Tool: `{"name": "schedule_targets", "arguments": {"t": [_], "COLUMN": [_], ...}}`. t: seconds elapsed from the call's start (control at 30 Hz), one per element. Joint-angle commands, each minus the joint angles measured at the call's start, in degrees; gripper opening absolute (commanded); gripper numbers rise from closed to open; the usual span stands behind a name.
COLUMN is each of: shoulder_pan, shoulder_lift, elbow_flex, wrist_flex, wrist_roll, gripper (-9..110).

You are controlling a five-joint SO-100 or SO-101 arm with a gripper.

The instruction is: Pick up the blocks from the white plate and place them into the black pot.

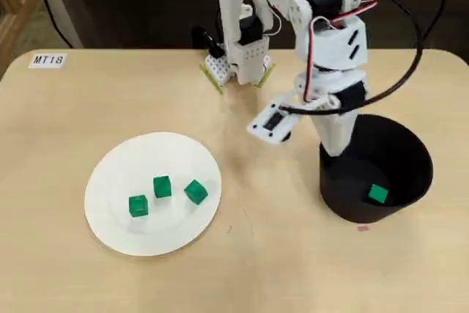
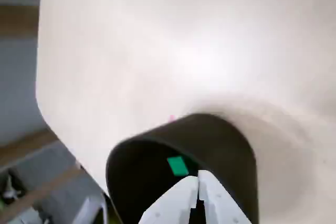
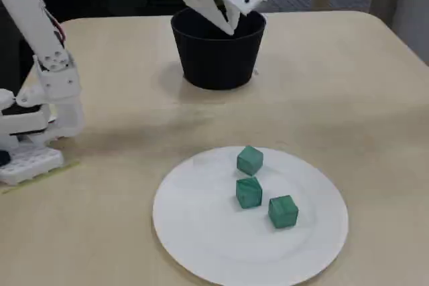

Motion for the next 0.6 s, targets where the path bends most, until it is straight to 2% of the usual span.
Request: {"name": "schedule_targets", "arguments": {"t": [0.0, 0.17, 0.27, 0.57], "shoulder_pan": [12.57, 30.41, 37.0, 42.28], "shoulder_lift": [3.96, 3.69, -0.35, -10.55], "elbow_flex": [-2.55, -1.23, -1.41, -3.52], "wrist_flex": [4.83, 7.21, 5.54, 0.35], "wrist_roll": [-2.72, -6.42, -10.46, -23.2], "gripper": [-2, -2, -2, -2]}}
